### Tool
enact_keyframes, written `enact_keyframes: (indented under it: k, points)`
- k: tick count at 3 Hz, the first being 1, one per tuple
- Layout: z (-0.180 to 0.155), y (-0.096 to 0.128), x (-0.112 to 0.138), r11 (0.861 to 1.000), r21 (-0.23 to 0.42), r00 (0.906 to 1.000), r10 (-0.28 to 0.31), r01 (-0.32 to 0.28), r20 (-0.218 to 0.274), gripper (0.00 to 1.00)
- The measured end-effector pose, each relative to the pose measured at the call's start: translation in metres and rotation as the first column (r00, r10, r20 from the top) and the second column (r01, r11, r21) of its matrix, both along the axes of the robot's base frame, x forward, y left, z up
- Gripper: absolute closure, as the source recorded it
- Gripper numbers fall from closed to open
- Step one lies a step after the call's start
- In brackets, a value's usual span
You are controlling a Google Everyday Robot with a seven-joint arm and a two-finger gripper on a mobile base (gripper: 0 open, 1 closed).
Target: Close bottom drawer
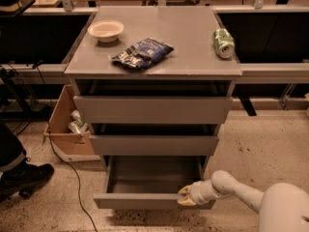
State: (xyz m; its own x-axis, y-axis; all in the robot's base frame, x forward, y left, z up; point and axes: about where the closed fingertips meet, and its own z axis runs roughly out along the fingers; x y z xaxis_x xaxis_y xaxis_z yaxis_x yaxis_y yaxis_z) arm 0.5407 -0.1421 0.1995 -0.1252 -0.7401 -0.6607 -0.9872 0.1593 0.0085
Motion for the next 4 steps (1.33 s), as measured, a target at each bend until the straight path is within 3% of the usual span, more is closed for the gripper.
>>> enact_keyframes:
  k: [1,2,3,4]
  points:
    - [0.006,0.002,0.012,1.000,0.003,0.9996,0.005,-0.005,0.027,0.68]
    - [0.020,0.006,0.019,1.000,0.010,0.9980,0.017,-0.017,0.061,0.29]
    - [0.076,0.007,0.042,0.999,0.011,0.9870,0.046,-0.049,0.154,0.06]
    - [0.120,-0.003,0.036,0.998,0.001,0.9799,0.068,-0.069,0.188,0.09]
